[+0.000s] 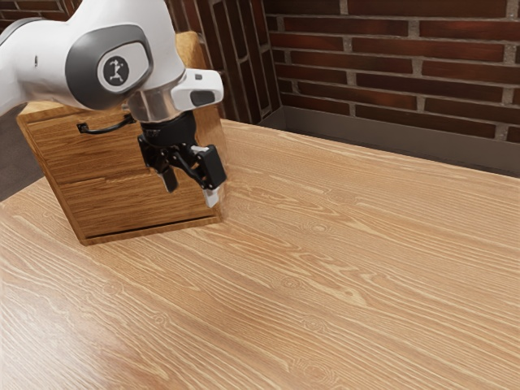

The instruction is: Pull the drawer handle with one arm to open the drawer

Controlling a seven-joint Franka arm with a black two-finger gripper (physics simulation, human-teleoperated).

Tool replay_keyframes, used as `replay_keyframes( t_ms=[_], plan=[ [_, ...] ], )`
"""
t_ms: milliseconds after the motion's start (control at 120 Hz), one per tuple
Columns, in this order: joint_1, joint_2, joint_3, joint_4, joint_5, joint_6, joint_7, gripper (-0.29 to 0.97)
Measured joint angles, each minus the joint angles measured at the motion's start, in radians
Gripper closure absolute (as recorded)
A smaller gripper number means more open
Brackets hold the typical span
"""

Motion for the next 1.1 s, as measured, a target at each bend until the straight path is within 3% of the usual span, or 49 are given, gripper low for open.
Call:
replay_keyframes(
  t_ms=[242,358,408,525,725,792,892,1100],
  plan=[
    [0.160,-0.008,0.009,0.012,-0.013,-0.009,0.033,0.00],
    [0.210,-0.079,-0.006,0.143,-0.022,-0.041,0.046,0.00],
    [0.202,-0.097,-0.007,0.159,0.012,-0.044,0.053,0.00],
    [0.103,-0.072,0.049,0.145,0.164,0.013,0.136,0.00],
    [0.112,-0.042,0.105,0.131,0.264,0.163,0.328,0.00],
    [0.108,-0.101,0.113,0.032,0.282,0.225,0.379,0.00],
    [0.141,-0.259,0.116,-0.241,0.301,0.395,0.473,0.00],
    [0.163,-0.307,0.118,-0.347,0.311,0.578,0.643,0.00]
  ],
)
